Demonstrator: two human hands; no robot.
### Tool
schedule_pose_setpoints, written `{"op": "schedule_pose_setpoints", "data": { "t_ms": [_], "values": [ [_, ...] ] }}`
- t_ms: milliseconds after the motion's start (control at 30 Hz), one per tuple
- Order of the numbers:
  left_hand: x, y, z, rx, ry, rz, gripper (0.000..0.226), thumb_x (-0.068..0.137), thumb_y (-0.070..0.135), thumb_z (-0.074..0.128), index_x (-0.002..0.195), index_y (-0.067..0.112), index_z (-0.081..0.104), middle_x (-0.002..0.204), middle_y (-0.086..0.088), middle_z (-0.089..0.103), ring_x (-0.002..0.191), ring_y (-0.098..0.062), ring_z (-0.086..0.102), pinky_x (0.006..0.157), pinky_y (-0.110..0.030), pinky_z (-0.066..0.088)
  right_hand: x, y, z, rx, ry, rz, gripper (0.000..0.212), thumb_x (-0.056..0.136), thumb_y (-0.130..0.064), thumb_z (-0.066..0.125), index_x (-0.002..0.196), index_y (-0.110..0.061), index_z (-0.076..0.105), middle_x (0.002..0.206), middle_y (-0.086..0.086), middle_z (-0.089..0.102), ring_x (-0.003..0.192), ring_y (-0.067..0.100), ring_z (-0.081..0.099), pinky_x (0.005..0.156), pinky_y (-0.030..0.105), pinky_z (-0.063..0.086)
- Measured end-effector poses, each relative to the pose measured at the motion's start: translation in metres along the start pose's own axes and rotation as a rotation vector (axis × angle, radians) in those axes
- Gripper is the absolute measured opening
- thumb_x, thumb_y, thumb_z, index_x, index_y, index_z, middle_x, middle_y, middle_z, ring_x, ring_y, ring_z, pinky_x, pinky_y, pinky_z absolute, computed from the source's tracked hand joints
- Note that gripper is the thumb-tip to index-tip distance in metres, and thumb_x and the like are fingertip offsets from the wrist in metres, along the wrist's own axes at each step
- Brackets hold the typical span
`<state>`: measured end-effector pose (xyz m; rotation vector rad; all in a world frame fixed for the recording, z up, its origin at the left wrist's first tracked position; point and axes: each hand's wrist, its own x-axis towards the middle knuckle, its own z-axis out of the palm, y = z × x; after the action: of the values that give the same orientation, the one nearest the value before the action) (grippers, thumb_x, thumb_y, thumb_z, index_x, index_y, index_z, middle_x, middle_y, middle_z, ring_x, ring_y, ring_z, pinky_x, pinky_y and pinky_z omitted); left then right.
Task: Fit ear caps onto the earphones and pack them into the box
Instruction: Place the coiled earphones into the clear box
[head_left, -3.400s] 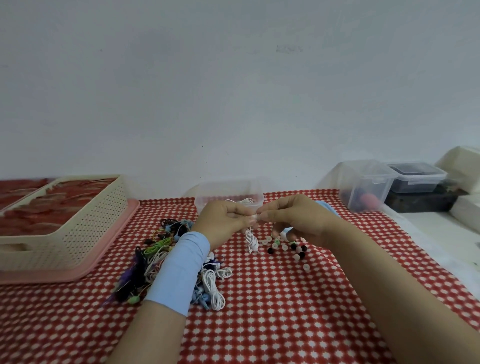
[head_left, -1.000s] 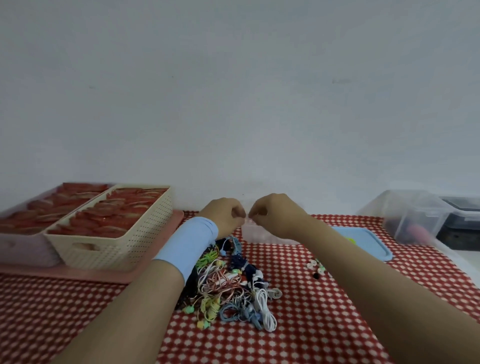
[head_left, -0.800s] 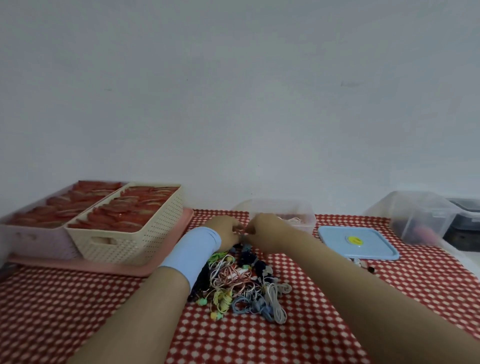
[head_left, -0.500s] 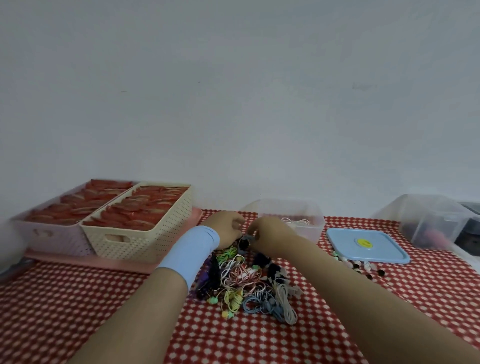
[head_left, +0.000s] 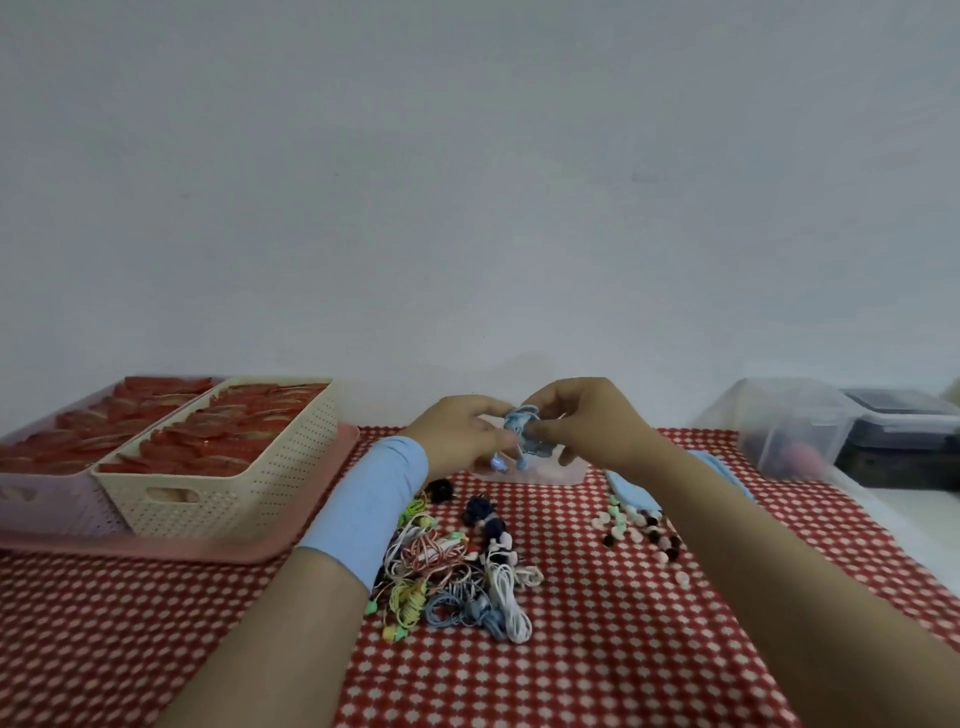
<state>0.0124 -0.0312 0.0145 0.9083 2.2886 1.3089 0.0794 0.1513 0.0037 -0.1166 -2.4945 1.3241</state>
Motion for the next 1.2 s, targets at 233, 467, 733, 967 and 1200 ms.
{"op": "schedule_pose_setpoints", "data": {
  "t_ms": [233, 467, 733, 967, 1200],
  "values": [
    [0.010, 0.012, 0.055, -0.187, -0.196, -0.101, 0.026, 0.096, 0.008, 0.058, 0.116, 0.018, 0.070, 0.113, -0.016, 0.071, 0.093, -0.032, 0.071, 0.086, -0.043, 0.059, -0.032, 0.044, -0.038, -0.023, -0.150, 0.166, 0.012, 0.086, -0.010, 0.081, 0.092, -0.005, 0.071, 0.076, 0.010, 0.077, 0.064, 0.022, 0.072, 0.055, 0.031, 0.060],
    [0.017, 0.006, 0.086, 0.081, -0.263, -0.060, 0.025, 0.087, 0.001, 0.068, 0.106, 0.016, 0.072, 0.090, -0.007, 0.076, 0.083, -0.016, 0.074, 0.081, -0.029, 0.060, -0.045, 0.074, -0.051, -0.065, -0.289, 0.229, 0.007, 0.087, -0.012, 0.079, 0.092, -0.007, 0.079, 0.073, 0.005, 0.077, 0.059, 0.018, 0.072, 0.049, 0.026, 0.052],
    [0.020, -0.008, 0.080, 0.210, -0.155, -0.053, 0.007, 0.089, 0.014, 0.070, 0.092, 0.014, 0.076, 0.082, -0.001, 0.077, 0.071, -0.021, 0.074, 0.078, -0.033, 0.061, -0.040, 0.086, -0.068, -0.327, -0.174, 0.160, 0.013, 0.090, -0.018, 0.076, 0.096, -0.028, 0.081, 0.092, -0.017, 0.075, 0.081, 0.001, 0.069, 0.067, 0.012, 0.049],
    [0.029, -0.023, 0.082, 0.385, -0.042, -0.013, 0.005, 0.085, 0.030, 0.072, 0.083, 0.031, 0.076, 0.096, 0.015, 0.069, 0.089, -0.002, 0.061, 0.084, -0.024, 0.047, -0.038, 0.089, -0.045, -0.501, -0.282, 0.158, 0.013, 0.086, -0.025, 0.080, 0.095, -0.033, 0.081, 0.094, -0.020, 0.075, 0.088, 0.001, 0.067, 0.081, 0.019, 0.055],
    [0.030, -0.021, 0.086, 0.283, 0.096, 0.067, 0.008, 0.092, 0.030, 0.065, 0.087, 0.025, 0.069, 0.092, 0.014, 0.068, 0.087, -0.002, 0.062, 0.075, -0.016, 0.045, -0.039, 0.085, -0.035, -0.682, -0.317, 0.142, 0.011, 0.084, -0.038, 0.081, 0.094, -0.036, 0.082, 0.092, -0.020, 0.074, 0.079, 0.002, 0.065, 0.079, 0.028, 0.060]
  ]
}}
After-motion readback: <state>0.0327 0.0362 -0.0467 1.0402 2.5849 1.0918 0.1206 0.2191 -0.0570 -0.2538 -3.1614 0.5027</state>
